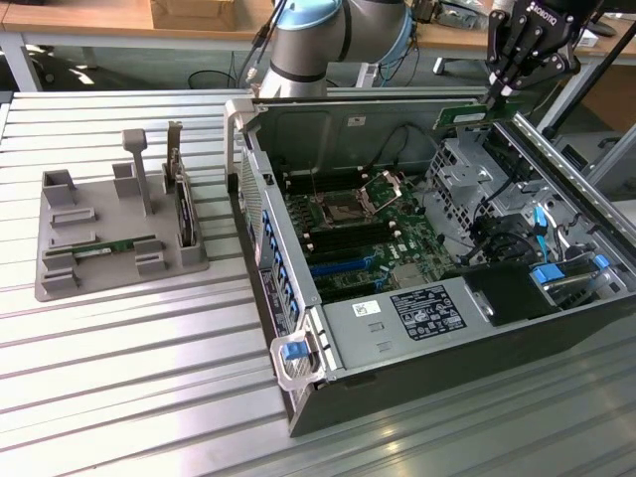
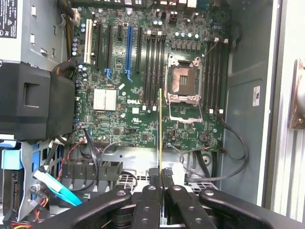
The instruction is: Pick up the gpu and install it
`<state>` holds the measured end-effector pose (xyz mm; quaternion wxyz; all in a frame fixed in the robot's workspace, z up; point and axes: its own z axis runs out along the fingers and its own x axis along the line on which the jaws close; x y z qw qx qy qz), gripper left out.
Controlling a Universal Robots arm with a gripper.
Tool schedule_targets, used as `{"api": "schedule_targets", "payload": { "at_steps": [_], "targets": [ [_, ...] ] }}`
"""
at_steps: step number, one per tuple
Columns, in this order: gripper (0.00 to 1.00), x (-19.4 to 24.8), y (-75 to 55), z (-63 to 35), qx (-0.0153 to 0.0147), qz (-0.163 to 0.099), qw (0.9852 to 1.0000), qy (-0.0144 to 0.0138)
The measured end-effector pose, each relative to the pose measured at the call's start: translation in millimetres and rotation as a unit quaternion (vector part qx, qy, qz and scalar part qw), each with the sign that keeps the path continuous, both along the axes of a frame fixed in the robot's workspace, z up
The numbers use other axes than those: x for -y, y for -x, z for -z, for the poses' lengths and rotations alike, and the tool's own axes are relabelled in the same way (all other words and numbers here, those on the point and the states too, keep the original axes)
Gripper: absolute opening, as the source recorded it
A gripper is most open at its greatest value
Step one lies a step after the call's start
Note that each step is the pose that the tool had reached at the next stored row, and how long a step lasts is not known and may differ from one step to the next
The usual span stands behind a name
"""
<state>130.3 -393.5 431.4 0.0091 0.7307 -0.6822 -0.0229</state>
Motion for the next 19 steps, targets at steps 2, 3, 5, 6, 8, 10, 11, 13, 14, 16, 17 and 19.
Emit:
{"api": "schedule_targets", "payload": {
  "at_steps": [2,3,5,6,8,10,11,13,14,16,17,19],
  "targets": [
    [0.12,0.0,-3.6,0.0,0.0000,0.000,1.0000,0.0000],
    [0.12,0.0,-5.2,0.0,0.0000,0.000,1.0000,0.0000],
    [0.12,0.0,-8.9,0.0,0.0000,0.000,1.0000,0.0000],
    [0.12,0.0,-10.7,0.0,0.0000,0.000,1.0000,0.0000],
    [0.12,0.0,-13.5,0.0,0.0000,0.000,1.0000,0.0000],
    [0.12,0.0,-16.1,0.0,0.0000,0.000,1.0000,0.0000],
    [0.12,0.0,-18.0,0.0,0.0000,0.000,1.0000,0.0000],
    [0.12,0.0,-21.7,0.0,0.0000,0.000,1.0000,0.0000],
    [0.12,0.0,-23.1,0.0,0.0000,0.000,1.0000,0.0000],
    [0.12,0.0,-24.9,0.0,0.0000,0.000,1.0000,0.0000],
    [0.12,0.0,-26.2,0.0,0.0000,0.000,1.0000,0.0000],
    [0.12,0.0,-29.0,0.0,0.0000,0.000,1.0000,0.0000]
  ]
}}
